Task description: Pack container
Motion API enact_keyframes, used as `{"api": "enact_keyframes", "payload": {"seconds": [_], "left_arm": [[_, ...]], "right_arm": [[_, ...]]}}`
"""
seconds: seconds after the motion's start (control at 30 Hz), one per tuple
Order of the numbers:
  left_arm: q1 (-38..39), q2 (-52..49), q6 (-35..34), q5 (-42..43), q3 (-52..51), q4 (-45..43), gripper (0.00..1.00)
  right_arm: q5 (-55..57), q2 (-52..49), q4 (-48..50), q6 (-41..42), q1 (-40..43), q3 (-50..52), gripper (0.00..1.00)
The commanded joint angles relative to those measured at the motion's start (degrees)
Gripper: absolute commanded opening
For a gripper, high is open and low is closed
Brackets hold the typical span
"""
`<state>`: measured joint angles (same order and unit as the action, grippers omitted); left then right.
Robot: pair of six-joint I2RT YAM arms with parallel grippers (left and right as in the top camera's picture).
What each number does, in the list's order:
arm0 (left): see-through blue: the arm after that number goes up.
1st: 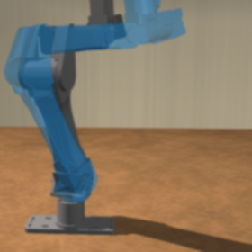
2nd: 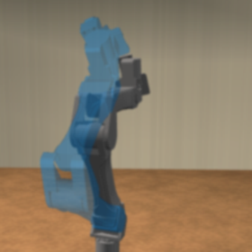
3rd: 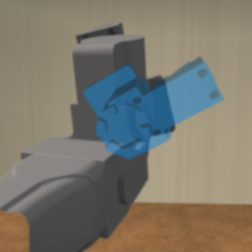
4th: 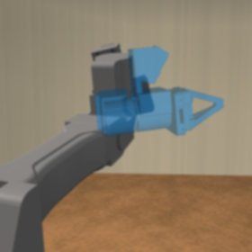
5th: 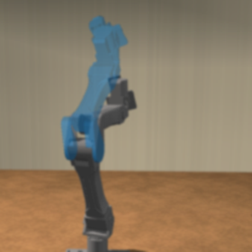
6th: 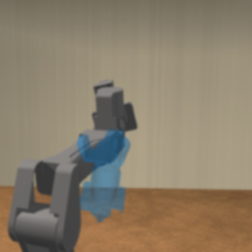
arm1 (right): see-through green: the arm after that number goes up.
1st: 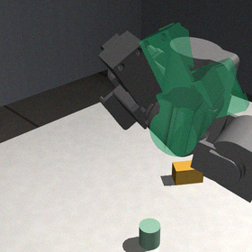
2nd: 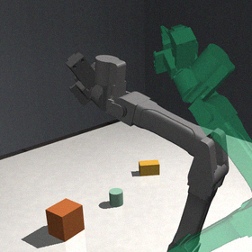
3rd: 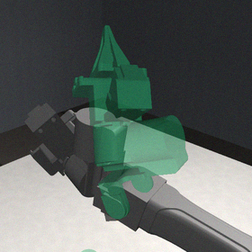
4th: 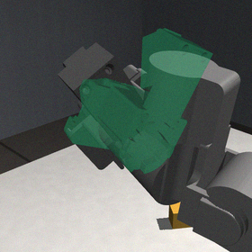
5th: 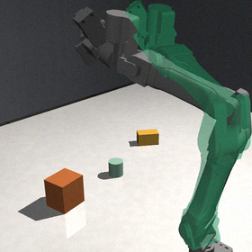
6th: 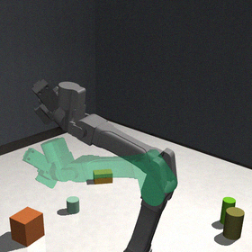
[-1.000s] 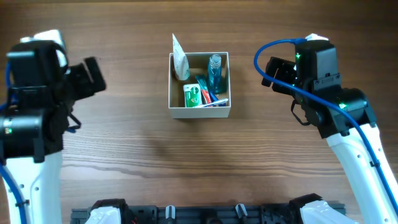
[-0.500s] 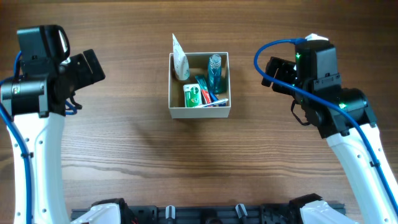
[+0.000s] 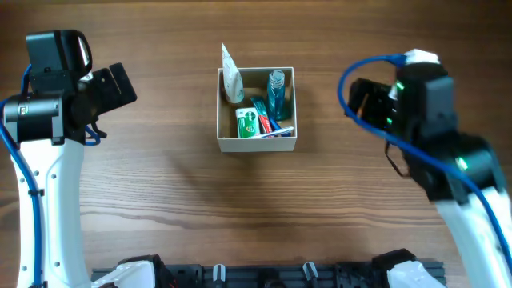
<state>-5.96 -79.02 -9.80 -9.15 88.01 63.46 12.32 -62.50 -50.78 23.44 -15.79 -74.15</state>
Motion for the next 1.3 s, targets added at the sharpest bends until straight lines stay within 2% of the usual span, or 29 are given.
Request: {"api": "enact_keyframes", "payload": {"seconds": [0.0,0.17,0.37,0.5,0.63,0.83,1.27], "left_arm": [[-0.3,-0.3,-1.0,1.0,0.1,-0.1,1.00],[-0.3,-0.3,-1.0,1.0,0.1,-0.1,1.00],[-0.3,-0.3,-1.0,1.0,0.1,-0.1,1.00],[-0.3,-0.3,-1.0,1.0,0.1,-0.1,1.00],[-0.3,-0.3,-1.0,1.0,0.1,-0.1,1.00],[-0.3,-0.3,-1.0,1.0,0.1,-0.1,1.00],[-0.3,-0.3,-1.0,1.0,0.1,-0.1,1.00]], "right_arm": [[0.9,11.0,5.2,-6.3,1.8,5.5,1.00],[-7.8,24.9,16.4,-13.9,9.1,20.9,1.00],[-12.4,41.9,20.4,-13.9,16.1,40.6,1.00],[-12.4,51.4,21.1,-12.3,16.5,51.4,1.00],[-12.5,56.5,23.0,-11.0,16.5,58.5,1.00],[-12.4,61.3,27.3,-6.1,16.5,66.4,1.00],[-12.0,62.3,27.7,-6.8,16.6,66.4,1.00]]}}
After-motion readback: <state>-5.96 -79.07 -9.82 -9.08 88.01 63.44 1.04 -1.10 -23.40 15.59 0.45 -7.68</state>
